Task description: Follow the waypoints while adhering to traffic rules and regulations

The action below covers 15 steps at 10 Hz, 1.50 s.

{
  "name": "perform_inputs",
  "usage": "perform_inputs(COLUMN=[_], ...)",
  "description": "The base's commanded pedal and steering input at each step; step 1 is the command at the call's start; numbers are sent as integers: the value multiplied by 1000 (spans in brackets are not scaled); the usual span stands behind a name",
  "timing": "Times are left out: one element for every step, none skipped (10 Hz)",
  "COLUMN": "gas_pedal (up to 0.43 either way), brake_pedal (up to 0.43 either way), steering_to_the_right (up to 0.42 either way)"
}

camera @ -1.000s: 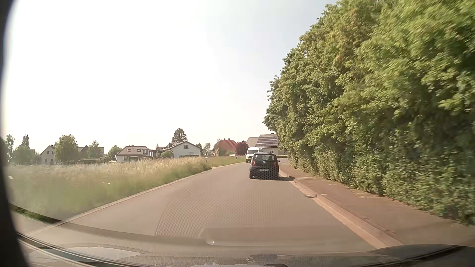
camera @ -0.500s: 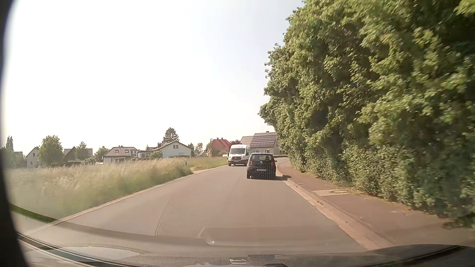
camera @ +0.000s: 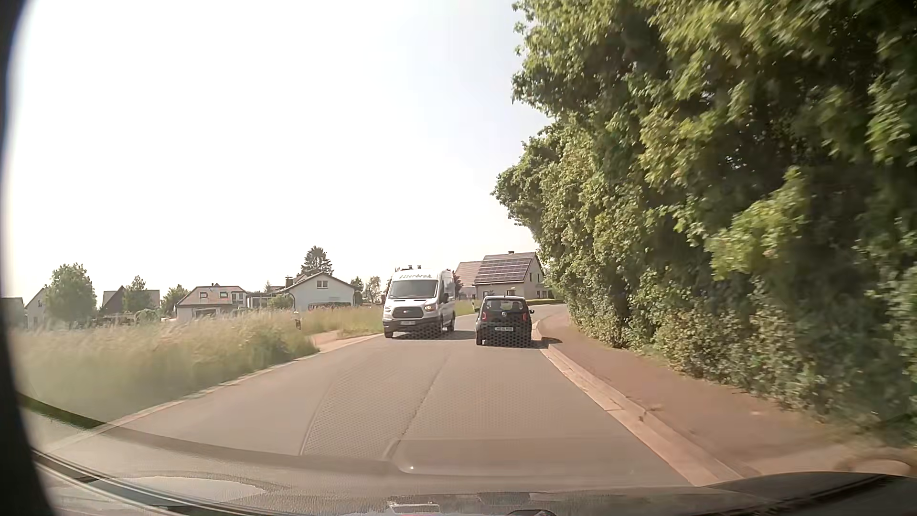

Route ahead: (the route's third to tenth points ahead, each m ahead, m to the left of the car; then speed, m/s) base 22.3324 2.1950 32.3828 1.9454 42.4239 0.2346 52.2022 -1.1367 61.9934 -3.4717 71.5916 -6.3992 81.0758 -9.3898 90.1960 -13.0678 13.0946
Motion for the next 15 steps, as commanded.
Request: perform_inputs(gas_pedal=[130, 130, 130, 130, 130, 130, 98, 87, 87, 87, 87, 87, 87, 87, 98], brake_pedal=[0, 0, 0, 0, 0, 0, 0, 0, 0, 0, 0, 0, 0, 0, 0], steering_to_the_right=[5, 5, 4, 3, 3, 2, 1, 1, 0, 0, 0, 1, 4, 7, 9])
